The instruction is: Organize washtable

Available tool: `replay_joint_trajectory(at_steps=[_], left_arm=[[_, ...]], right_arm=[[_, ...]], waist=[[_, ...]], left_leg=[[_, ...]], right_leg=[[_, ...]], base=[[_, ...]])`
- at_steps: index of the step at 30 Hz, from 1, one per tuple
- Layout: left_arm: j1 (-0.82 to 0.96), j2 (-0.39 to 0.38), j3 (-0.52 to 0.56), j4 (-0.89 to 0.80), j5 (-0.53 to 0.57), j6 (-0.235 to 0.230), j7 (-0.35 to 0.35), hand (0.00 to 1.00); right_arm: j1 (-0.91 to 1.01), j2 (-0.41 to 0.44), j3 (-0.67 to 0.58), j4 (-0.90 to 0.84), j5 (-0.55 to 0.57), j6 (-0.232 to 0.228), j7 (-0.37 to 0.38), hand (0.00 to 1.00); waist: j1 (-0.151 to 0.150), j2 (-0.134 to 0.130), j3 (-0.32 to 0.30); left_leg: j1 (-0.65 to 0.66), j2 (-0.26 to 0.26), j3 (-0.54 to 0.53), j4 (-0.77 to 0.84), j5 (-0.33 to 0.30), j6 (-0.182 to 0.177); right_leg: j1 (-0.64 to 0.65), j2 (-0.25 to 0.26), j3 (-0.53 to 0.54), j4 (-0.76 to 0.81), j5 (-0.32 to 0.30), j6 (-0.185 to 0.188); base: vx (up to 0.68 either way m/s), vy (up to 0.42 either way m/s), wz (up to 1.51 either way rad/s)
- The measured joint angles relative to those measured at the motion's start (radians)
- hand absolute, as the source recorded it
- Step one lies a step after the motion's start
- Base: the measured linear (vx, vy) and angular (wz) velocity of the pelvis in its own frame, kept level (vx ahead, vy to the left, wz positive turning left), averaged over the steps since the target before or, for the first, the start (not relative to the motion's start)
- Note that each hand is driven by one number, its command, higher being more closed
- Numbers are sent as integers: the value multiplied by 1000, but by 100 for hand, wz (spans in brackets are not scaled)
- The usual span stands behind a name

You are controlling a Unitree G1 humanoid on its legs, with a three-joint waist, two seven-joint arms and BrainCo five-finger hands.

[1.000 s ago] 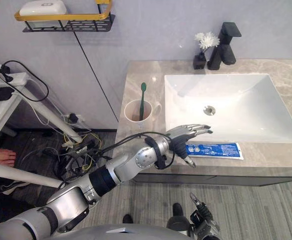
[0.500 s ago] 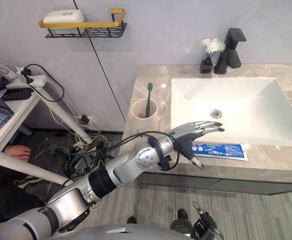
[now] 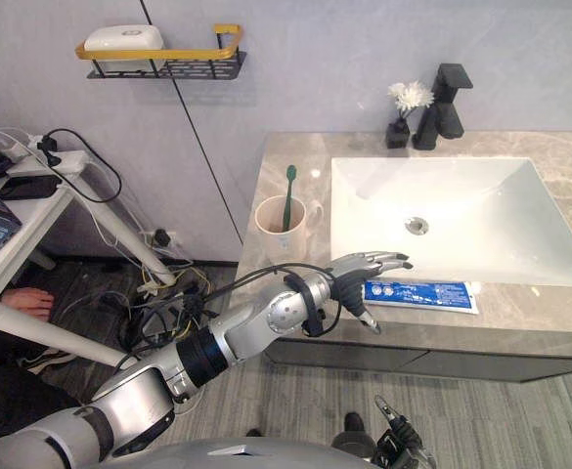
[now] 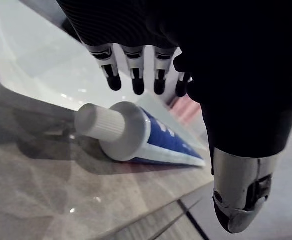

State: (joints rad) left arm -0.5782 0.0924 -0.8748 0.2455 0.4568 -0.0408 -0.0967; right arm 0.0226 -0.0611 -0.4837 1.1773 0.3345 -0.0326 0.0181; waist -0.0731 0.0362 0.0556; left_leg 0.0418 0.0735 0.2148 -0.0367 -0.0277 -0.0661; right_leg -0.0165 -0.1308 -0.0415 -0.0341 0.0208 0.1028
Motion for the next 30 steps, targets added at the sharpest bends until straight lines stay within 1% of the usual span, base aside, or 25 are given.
replay_joint_trajectory(at_steps=[4, 9, 14, 18, 19, 22, 30], left_arm=[[0, 2, 1, 5, 0, 0, 0, 0], [0, 2, 2, 33, 0, 1, 1, 0], [-5, -10, 2, 27, 0, 1, 2, 0], [-11, -17, 2, 20, 0, 1, 11, 0], [-11, -18, 2, 11, 0, 1, 11, 100], [-14, -22, 2, -17, 0, 1, 12, 100], [-50, -55, -1, -18, 0, 1, 19, 100]], right_arm=[[-6, 0, -1, 0, 0, 0, 0, 0], [-16, 0, -2, 0, 0, 0, 0, 0], [-23, 5, 2, 1, 0, 0, 0, 0], [-23, 4, 3, 1, 0, 0, 0, 0], [-21, 4, 3, 2, 0, 0, 0, 0], [-14, 3, 2, 2, 0, 0, -1, 0], [-15, 3, 0, 3, 0, -1, -3, 0]], waist=[[-2, -1, 1], [-6, -4, 3], [-5, -11, 8], [-6, -11, 9], [-7, -10, 10], [-7, -9, 11], [-9, -6, 12]], left_leg=[[1, 2, 3, -13, 5, -3], [2, 2, 6, -18, 5, -3], [-2, 2, 12, -16, 4, -2], [-6, 2, 21, -12, 3, -1], [-7, 2, 22, -11, 3, -1], [-10, 2, 22, -7, 3, 0], [-24, 1, 20, 1, 3, 0]], right_leg=[[5, 4, -1, -26, 13, -4], [8, 5, -3, -33, 13, -5], [-3, 3, 5, -25, 12, -4], [-18, 3, 20, -10, 7, -1], [-19, 3, 24, -8, 6, 0], [-28, 3, 26, 6, -1, 2], [-43, 2, 26, 17, -4, 3]], base=[[15, -7, -1], [20, -3, 0], [-2, 5, -3], [-20, 3, -7], [-18, 3, -5], [0, 0, 0], [0, 0, 0]])
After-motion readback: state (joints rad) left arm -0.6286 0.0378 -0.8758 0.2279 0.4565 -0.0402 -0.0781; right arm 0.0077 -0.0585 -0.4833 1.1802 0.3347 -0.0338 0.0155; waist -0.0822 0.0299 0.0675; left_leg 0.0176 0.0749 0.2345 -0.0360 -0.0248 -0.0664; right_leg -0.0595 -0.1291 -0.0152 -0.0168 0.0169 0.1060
